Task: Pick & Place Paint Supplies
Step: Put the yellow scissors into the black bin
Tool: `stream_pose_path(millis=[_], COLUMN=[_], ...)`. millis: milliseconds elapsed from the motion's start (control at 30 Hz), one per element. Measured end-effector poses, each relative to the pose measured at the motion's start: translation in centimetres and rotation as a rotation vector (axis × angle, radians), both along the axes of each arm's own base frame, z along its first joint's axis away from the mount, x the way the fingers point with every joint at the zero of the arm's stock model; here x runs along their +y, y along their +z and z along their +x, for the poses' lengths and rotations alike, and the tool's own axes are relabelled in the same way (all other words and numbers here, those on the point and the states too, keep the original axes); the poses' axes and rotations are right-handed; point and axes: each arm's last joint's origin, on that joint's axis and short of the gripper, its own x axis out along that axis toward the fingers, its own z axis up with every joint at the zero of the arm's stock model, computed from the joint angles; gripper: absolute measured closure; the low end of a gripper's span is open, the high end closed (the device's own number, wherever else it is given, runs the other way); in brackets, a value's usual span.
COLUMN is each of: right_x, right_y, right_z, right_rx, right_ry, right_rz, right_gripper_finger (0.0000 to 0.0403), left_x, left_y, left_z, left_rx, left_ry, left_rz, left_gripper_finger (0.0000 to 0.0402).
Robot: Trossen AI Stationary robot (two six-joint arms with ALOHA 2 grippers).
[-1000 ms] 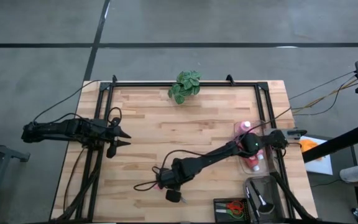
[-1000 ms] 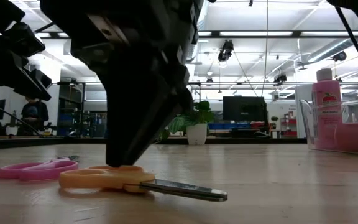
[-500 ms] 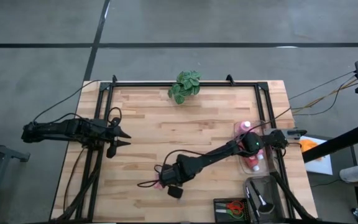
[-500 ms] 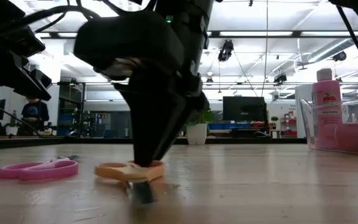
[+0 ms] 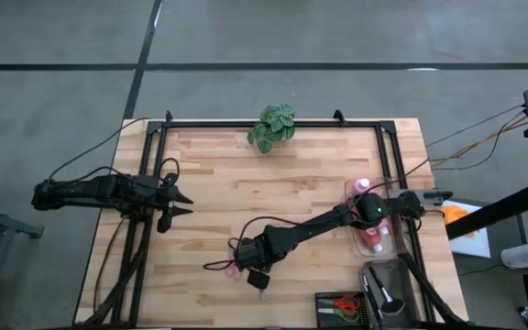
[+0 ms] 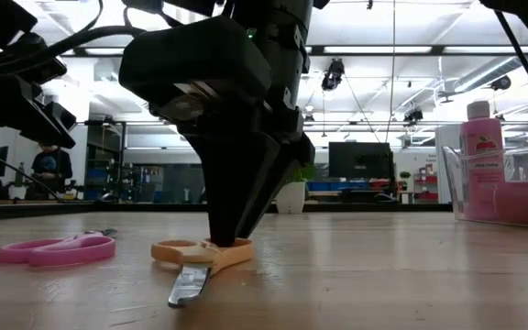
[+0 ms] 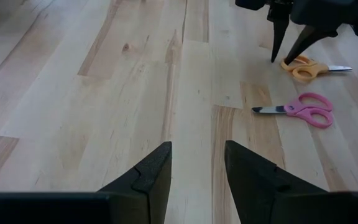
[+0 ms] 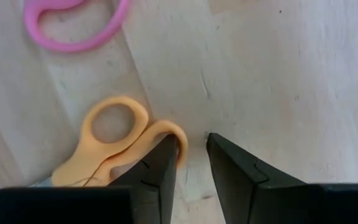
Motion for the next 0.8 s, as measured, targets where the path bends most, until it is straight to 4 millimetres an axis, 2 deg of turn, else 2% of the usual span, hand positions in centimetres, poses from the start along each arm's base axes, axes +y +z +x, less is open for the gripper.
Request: stream_pose_path(millis=[200,400,800], right_x=[-0.38,-0.57,-0.58], right_y=[-0.05,-0.07,0.06], right_z=[0.11,0.14,0.21], right_rx=[0.009,0.015,0.007], right_ry=[-0.017,-0.019,-0.029], right_rz=[0.022,0.031,0.036], right_gripper_finger=[0.0319,0.0385,0.0385], left_x=[0.00,0.00,0.00], left_y=[-0.01,0.00,0.00], left_z=[0.00,0.00,0.00], left_rx=[0.000,0.000,0.000], left_ry=[0.000,0.000,0.000], left_rz=[0.000,0.000,0.000], left_gripper_finger=[0.0252,0.0252,0.0252])
